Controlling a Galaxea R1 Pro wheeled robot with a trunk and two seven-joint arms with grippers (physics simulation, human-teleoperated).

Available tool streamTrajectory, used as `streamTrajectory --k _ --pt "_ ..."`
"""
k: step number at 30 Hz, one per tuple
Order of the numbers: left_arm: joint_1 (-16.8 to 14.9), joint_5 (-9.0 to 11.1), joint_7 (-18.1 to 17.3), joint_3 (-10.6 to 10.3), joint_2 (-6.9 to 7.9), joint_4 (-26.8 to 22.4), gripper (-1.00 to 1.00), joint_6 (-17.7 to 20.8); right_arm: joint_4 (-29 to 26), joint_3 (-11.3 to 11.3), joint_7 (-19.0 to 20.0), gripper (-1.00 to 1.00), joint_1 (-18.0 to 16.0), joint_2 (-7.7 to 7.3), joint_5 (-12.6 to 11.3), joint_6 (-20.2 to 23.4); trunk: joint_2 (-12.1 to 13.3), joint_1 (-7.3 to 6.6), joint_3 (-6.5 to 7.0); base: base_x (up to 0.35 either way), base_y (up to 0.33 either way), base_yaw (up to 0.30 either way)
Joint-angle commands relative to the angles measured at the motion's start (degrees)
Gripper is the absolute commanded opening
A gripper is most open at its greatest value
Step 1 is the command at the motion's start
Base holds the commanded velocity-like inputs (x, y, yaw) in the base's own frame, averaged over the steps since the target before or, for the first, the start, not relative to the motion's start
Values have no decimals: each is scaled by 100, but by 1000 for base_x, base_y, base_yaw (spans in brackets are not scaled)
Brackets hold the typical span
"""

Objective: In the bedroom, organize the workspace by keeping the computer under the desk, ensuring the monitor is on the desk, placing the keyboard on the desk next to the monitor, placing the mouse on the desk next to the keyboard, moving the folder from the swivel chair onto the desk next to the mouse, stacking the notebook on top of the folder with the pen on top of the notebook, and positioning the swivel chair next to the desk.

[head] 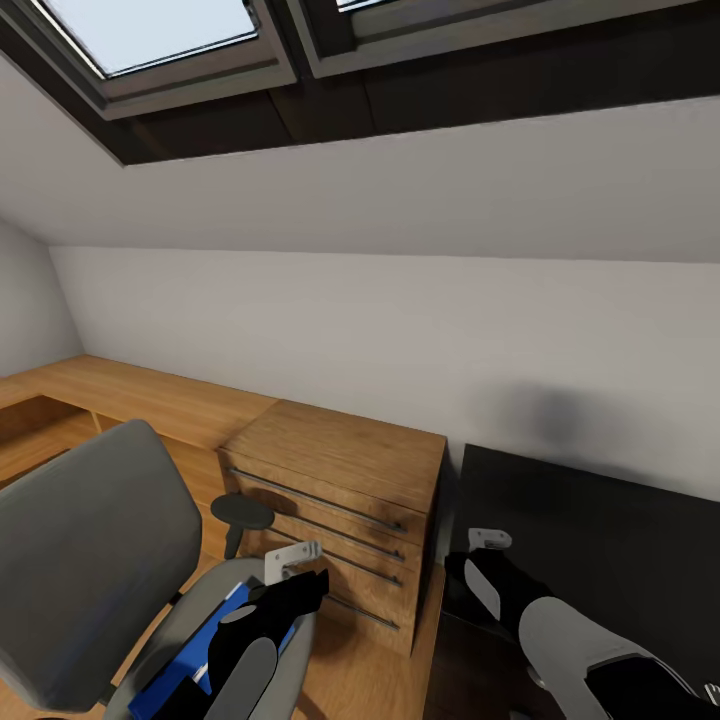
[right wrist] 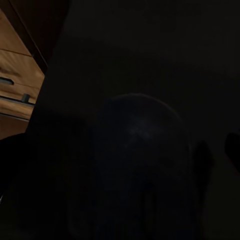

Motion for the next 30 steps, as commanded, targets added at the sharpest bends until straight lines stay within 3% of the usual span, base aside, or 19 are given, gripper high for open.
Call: streamTrajectory --k 1,2,30 --pt "-8 46 54 -12 5 -8 100 6 113 51 -42 100 1 -5 -44 47 -3 1 -8 0 0 0" --pt "-8 46 54 -12 5 -9 100 6 113 51 -42 -100 1 -2 -44 47 -3 1 -8 0 0 0" --pt "-9 46 51 -21 5 5 100 6 107 51 -42 -100 1 2 -44 30 -3 1 -8 0 0 0"
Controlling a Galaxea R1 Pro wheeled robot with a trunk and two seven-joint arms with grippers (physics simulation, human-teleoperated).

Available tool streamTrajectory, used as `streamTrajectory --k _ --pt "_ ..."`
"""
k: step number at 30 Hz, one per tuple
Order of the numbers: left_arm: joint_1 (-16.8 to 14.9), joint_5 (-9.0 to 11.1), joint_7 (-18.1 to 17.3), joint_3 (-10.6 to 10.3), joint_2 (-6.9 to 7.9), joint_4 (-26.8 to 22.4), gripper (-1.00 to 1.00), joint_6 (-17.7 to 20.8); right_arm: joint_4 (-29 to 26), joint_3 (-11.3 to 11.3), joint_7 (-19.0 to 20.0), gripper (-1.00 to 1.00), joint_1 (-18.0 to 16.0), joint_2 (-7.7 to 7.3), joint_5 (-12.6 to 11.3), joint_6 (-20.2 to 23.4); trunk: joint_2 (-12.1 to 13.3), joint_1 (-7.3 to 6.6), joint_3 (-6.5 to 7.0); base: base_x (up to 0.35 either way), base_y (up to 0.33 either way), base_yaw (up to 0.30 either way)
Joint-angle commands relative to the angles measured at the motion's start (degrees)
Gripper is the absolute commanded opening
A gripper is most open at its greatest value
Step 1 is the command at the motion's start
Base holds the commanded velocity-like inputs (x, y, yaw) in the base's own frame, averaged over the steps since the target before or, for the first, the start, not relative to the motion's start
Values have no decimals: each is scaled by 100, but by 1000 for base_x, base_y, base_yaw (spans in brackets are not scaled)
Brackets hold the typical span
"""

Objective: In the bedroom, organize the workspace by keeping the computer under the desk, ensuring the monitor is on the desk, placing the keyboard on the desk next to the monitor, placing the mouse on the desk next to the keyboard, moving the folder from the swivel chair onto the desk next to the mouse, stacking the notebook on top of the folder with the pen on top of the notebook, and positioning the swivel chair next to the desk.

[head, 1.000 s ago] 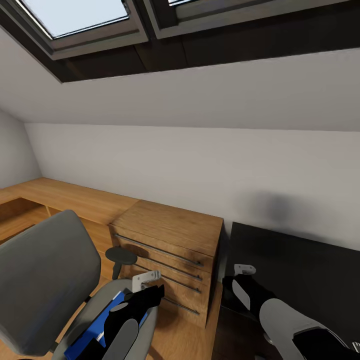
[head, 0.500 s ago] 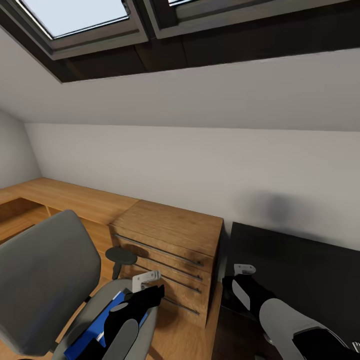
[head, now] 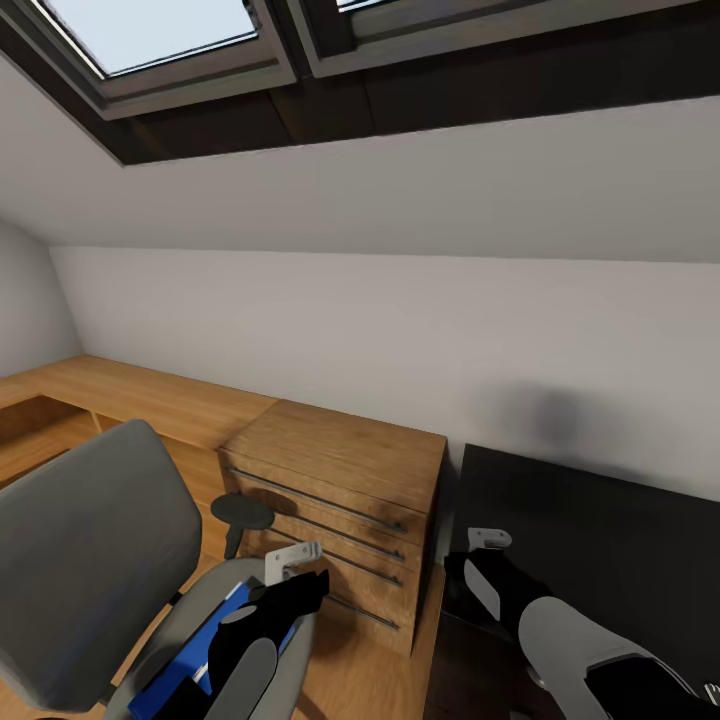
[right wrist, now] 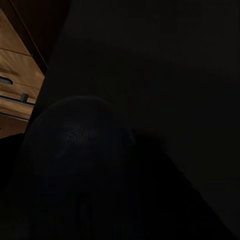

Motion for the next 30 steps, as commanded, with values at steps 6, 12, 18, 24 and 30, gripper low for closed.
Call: streamTrajectory --k 6,12,18,24,30 --pt "-8 43 42 -20 5 3 100 5 80 49 -51 -100 2 -2 -139 27 77 -43 28 0 0 0" --pt "-6 40 49 -21 13 15 100 5 -52 39 -52 -100 2 -10 -136 -17 318 -175 135 0 0 0" --pt "-8 28 66 -21 7 140 100 -1 -1253 -81 -102 -100 30 -142 -137 -60 558 -306 243 0 0 0" --pt "-7 7 66 -20 5 197 100 -3 -4046 -289 -818 -100 986 -202 -139 997 799 -438 351 -23 0 0" --pt "-6 3 74 -21 5 201 100 -9 -6132 -404 -1371 -100 1990 -165 -148 1795 1040 -570 458 -261 0 0"
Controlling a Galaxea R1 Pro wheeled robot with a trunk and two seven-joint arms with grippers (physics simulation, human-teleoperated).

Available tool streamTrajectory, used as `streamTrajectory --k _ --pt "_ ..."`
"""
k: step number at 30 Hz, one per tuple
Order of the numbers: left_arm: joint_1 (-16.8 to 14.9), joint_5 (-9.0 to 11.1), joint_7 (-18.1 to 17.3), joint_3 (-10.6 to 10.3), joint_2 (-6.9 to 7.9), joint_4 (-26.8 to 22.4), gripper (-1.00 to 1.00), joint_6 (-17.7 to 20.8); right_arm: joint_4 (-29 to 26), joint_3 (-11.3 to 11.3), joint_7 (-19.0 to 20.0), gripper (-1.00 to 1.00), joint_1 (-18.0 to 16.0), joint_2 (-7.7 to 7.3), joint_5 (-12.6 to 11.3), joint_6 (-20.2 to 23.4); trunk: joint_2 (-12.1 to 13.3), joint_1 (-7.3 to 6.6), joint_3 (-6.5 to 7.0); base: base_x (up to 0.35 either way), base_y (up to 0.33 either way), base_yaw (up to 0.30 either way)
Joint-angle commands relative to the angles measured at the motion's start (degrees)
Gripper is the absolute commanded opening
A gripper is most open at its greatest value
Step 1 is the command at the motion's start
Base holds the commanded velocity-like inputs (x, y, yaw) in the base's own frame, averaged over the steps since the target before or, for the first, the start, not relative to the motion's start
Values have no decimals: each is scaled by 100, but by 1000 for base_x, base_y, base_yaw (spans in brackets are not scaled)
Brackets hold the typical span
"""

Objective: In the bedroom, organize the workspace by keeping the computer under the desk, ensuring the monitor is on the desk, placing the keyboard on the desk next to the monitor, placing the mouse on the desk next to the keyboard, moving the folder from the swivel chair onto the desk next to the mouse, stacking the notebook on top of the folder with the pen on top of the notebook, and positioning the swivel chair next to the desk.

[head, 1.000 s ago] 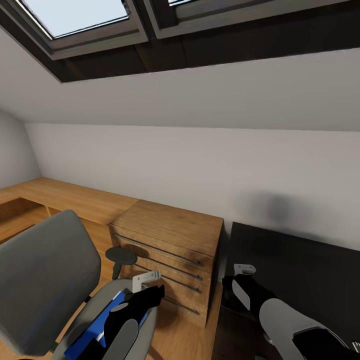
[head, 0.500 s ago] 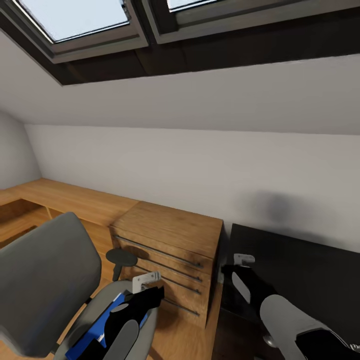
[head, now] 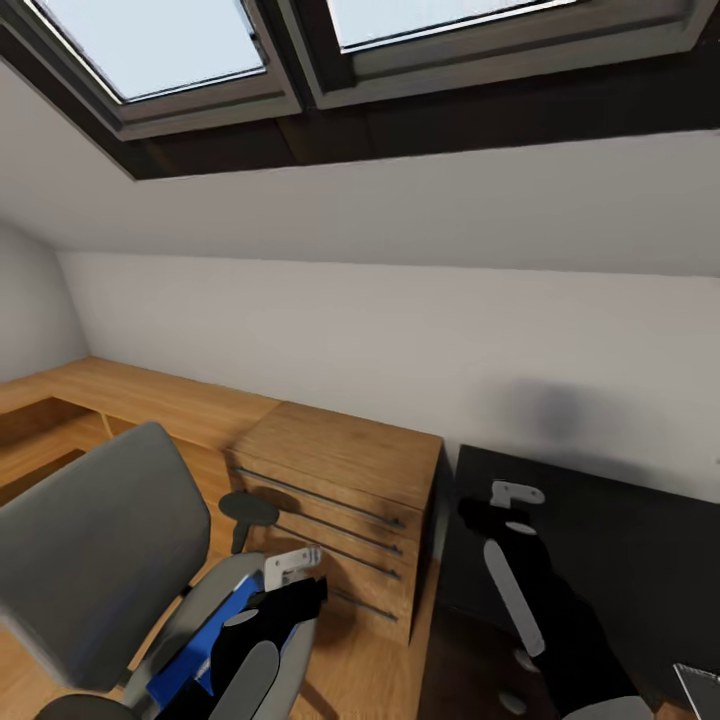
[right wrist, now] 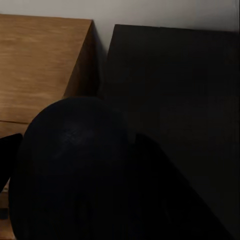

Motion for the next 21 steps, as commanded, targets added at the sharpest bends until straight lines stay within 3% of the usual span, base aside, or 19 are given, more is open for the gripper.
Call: streamTrajectory --k 1,8,15,21 --pt "-6 45 53 -13 5 -8 100 6 -58 4 -70 -100 23 0 -71 25 36 -25 11 -333 0 0" --pt "-9 41 54 -14 5 -8 100 4 -156 1 -82 -100 64 15 -76 36 317 -179 136 -337 0 0" --pt "-9 39 54 -13 5 -8 100 8 -173 -6 -82 -100 67 201 -71 13 598 -333 262 -340 0 0" --pt "-9 49 52 -19 5 -8 100 12 -169 1 -94 -100 67 221 -63 -15 838 -465 370 -341 -3 0"
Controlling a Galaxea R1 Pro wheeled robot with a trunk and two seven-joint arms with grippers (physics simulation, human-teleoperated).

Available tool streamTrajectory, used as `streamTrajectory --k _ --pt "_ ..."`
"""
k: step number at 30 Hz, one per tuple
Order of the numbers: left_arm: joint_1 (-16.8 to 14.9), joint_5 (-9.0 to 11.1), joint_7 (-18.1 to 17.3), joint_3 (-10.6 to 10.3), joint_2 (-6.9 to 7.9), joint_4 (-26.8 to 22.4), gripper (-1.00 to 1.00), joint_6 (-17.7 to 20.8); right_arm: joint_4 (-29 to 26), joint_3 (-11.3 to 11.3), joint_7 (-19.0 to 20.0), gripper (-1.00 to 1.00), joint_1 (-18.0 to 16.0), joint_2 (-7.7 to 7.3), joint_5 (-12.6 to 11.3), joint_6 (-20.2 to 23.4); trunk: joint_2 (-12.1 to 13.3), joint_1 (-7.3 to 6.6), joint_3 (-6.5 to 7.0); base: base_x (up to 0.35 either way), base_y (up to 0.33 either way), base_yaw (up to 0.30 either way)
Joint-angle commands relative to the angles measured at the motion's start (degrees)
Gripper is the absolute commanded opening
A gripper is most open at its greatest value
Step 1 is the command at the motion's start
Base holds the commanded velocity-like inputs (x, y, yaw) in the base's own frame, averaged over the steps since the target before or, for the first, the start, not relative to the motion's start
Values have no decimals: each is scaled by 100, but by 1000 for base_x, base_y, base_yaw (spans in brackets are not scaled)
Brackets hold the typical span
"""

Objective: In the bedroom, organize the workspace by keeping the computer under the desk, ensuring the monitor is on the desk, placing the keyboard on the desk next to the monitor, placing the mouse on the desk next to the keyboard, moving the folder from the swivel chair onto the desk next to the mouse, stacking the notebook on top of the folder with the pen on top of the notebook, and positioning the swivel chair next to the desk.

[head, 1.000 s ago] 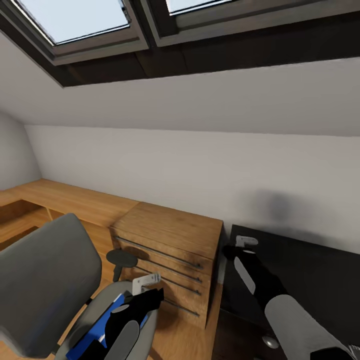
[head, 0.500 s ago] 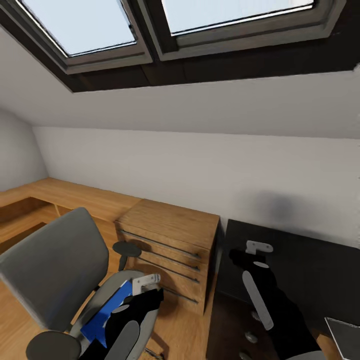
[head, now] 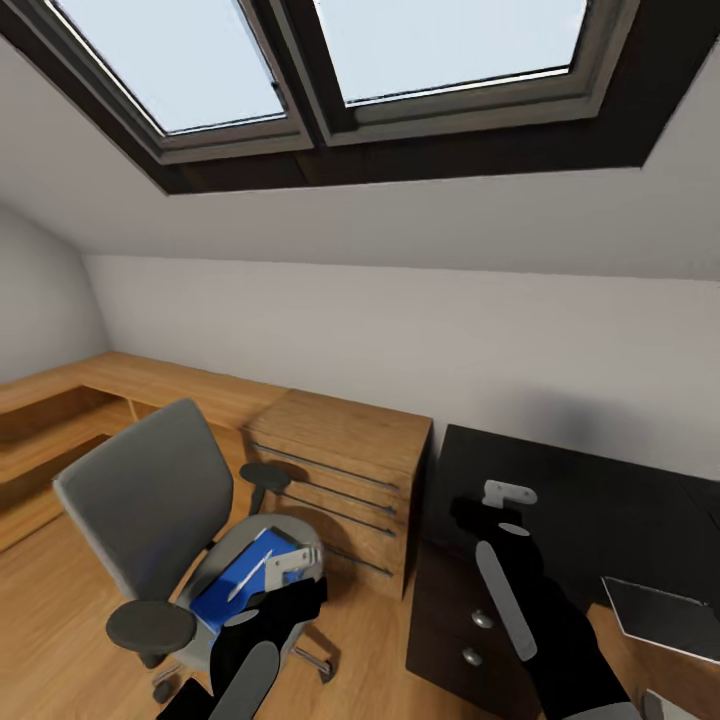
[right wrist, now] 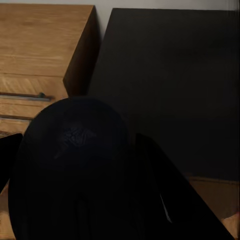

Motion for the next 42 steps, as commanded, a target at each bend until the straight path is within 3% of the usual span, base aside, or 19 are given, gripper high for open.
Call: streamTrajectory --k 1,5,25,26,30,32,35,39,42 --pt "-7 46 53 -13 5 -8 100 7 -7 7 -64 -100 -5 -1 -76 -5 35 -25 10 -341 -31 0" --pt "-5 55 48 -50 5 -8 100 7 -14 3 -65 -100 -5 -6 -73 -9 195 -113 82 -318 -64 0" --pt "-6 77 38 -192 15 17 100 -2 -16 -59 -59 -100 -5 -11 -76 -6 195 -113 82 -2 0 -111" --pt "-7 81 38 -196 18 18 100 -2 -18 -179 -59 -100 -5 -10 -80 -3 195 -113 82 0 -161 -2" --pt "-7 85 38 -184 29 18 100 -2 -23 -241 -59 -100 -5 -17 -81 -2 195 -113 82 0 -61 -2" --pt "-6 63 46 -184 35 18 100 -5 -17 -425 -39 -100 -5 -34 -120 17 195 -113 82 0 -9 -98" --pt "-6 33 47 -199 39 18 100 -9 5 -613 158 -100 -5 -100 -295 47 195 -113 82 0 -2 -229" --pt "-3 20 47 -303 40 17 100 -70 27 -707 418 -100 -5 -337 -376 61 195 -113 82 0 -1 -278" --pt "-6 6 53 -680 42 18 100 -250 148 -810 604 -100 -5 -430 -448 60 195 -113 82 0 0 -292"
